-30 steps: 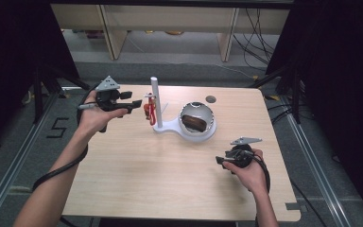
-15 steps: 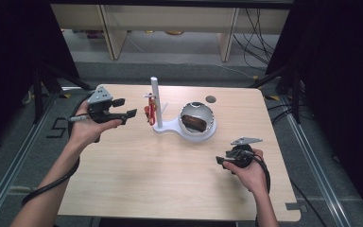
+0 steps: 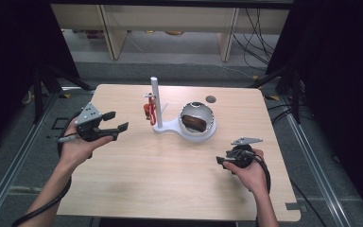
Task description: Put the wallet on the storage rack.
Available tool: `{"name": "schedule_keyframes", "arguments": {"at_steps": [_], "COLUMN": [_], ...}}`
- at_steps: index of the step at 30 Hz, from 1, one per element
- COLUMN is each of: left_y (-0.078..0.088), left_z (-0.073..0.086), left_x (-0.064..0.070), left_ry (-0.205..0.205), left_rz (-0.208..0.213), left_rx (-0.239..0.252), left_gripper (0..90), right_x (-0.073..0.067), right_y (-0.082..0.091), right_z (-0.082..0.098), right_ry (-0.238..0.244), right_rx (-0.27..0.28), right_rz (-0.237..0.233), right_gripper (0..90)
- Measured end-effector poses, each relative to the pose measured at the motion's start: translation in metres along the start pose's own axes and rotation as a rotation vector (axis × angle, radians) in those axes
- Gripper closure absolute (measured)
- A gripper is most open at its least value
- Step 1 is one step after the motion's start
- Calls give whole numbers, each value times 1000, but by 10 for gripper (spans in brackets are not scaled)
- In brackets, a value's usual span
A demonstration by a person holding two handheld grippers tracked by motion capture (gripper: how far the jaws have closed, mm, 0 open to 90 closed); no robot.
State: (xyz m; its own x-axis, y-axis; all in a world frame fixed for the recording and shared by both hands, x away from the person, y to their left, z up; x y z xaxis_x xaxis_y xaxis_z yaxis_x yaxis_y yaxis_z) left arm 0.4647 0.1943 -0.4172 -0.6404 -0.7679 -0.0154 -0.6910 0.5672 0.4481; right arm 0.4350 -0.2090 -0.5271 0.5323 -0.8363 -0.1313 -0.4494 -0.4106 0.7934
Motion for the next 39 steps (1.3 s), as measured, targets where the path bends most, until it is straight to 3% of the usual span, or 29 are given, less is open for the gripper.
{"name": "schedule_keyframes", "arguments": {"at_steps": [12,13,14,19,22,23,24,26,29,30,34,37,38,39], "left_y": [11,11,11,7,3,2,0,-2,-3,-3,-1,0,0,-1], "left_z": [52,57,62,90,109,114,120,130,138,141,142,143,143,143], "left_x": [5,5,5,9,15,16,17,19,21,23,23,23,23,23], "left_ry": [66,70,74,101,114,117,130,115,117,117,116,125,125,123], "left_rz": [-49,-59,-60,-77,-70,-73,-72,-79,-88,-90,-95,-103,-103,-102], "left_rx": [7,4,7,38,37,31,32,20,20,19,37,30,30,29], "left_gripper": [319,319,319,321,320,320,320,320,319,319,317,315,315,315], "right_x": [0,-3,-1,0,0,-1,-2,0,-2,0,-1,-3,-6,-5], "right_y": [0,0,0,0,-4,-1,-1,-4,-4,-6,-9,-10,-9,-9], "right_z": [0,1,0,1,0,2,3,3,6,5,7,9,10,9], "right_ry": [1,-27,-2,0,-5,-20,-21,-2,-14,7,5,-28,-71,-55], "right_rx": [5,-3,3,-3,37,-8,-14,-7,-15,11,21,18,10,20], "right_rz": [-3,-6,0,2,2,3,0,-8,1,9,-7,-18,-20,-17], "right_gripper": [459,458,457,454,450,449,448,446,446,446,445,445,445,444]}}
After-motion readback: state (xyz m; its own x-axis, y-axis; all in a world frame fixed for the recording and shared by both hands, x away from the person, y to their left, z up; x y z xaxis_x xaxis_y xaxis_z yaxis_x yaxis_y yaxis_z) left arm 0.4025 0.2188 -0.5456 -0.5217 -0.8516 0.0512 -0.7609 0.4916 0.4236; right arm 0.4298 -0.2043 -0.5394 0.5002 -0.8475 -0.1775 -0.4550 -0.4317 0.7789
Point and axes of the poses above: each handheld gripper's, and its own axes: y roughly backward along the jaws, z roughly out of its underside, x roughly to its right, the point moved 7 cm from there along -y, roughly forward along the jaws, and after that the axes turned 6 degrees about -x, right-handed, at the moved point
